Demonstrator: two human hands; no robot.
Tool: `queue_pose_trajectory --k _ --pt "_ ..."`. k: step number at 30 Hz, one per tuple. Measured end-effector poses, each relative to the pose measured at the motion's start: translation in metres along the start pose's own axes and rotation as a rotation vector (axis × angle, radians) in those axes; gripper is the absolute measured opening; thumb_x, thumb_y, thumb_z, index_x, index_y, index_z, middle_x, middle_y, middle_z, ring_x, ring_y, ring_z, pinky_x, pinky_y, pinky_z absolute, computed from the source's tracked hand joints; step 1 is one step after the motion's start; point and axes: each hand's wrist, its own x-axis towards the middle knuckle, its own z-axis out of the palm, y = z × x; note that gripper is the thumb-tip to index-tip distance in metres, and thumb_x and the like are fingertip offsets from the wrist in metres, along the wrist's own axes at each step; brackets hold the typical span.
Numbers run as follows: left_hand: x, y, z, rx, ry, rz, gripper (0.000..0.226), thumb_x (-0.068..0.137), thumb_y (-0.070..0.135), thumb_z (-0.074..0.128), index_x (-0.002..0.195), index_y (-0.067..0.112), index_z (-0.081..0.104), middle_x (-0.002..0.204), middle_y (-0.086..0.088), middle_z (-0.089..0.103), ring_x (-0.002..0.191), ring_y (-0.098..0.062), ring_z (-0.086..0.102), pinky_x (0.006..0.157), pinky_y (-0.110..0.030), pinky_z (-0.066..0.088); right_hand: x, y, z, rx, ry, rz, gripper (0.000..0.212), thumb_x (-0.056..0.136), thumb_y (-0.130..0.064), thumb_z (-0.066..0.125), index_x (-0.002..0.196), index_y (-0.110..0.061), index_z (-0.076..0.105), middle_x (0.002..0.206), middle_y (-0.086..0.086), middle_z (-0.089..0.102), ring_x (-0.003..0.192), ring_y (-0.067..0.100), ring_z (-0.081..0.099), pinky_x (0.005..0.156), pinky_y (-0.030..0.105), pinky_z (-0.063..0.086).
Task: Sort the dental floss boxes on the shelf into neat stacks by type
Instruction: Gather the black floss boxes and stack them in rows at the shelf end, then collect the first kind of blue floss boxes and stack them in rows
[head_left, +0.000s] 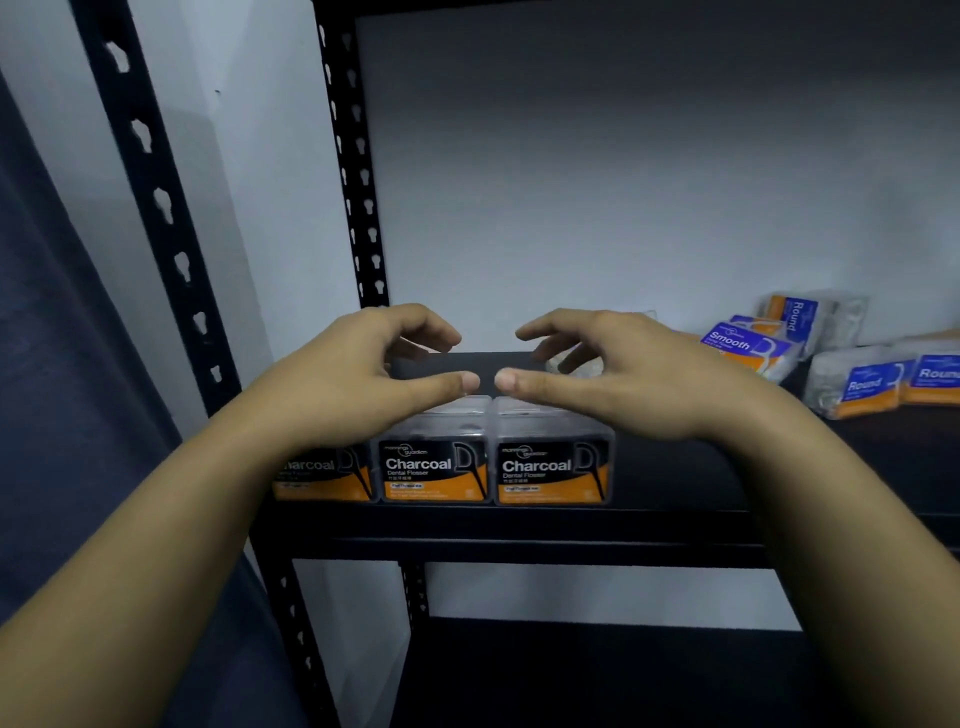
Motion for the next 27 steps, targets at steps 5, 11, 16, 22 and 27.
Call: queue_pose_trajectory --k 5,11,16,22,27 --pt "0.024 0.038 0.015 0.031 -0.093 -0.032 0.039 0.070 0.065 0.075 0.095 0.037 0.073 0.094 0.019 0.074 0.089 -0.001 0.070 0.090 -0.038 0.058 -0.008 0.021 -0.030 -0.044 0.048 0.056 0.054 0.075 -0.080 0.065 0.114 -0.042 0.068 0.099 -0.019 0.073 0.090 -0.001 0.068 0.083 0.030 0.057" --pt "0.070 0.079 0.039 0.084 -0.301 -0.036 0.031 0.076 0.052 0.080 0.092 0.026 0.077 0.090 0.007 0.076 0.083 -0.014 0.070 0.083 -0.032 0.054 -0.016 0.047 -0.073 -0.196 -0.086 0.178 0.044 0.076 -0.075 0.067 0.098 -0.037 0.072 0.091 -0.013 0.074 0.083 0.006 0.068 0.073 0.031 0.052" --pt "0.105 0.110 0.061 0.071 -0.443 -0.058 0.038 0.067 0.050 0.082 0.094 0.025 0.077 0.091 -0.003 0.077 0.090 -0.019 0.072 0.078 -0.036 0.059 -0.012 0.069 -0.109 -0.320 -0.233 0.248 0.048 0.077 -0.075 0.066 0.102 -0.035 0.070 0.093 -0.006 0.078 0.084 0.012 0.075 0.080 0.033 0.054" --pt "0.130 0.143 0.083 0.129 -0.430 -0.060 0.028 0.077 0.043 0.081 0.096 0.022 0.075 0.087 -0.001 0.076 0.083 -0.014 0.069 0.081 -0.037 0.060 -0.015 0.104 -0.139 -0.383 -0.247 0.279 0.050 0.078 -0.076 0.065 0.107 -0.036 0.069 0.095 -0.008 0.077 0.088 0.012 0.074 0.065 0.030 0.051" --pt "0.140 0.173 0.105 0.302 -0.392 -0.049 0.031 0.076 0.053 0.078 0.095 0.029 0.071 0.091 0.007 0.075 0.083 -0.014 0.067 0.080 -0.031 0.054 -0.027 0.139 -0.162 -0.388 -0.261 0.264 0.047 0.079 -0.073 0.069 0.110 -0.038 0.067 0.095 -0.006 0.078 0.091 0.014 0.072 0.093 0.042 0.057"
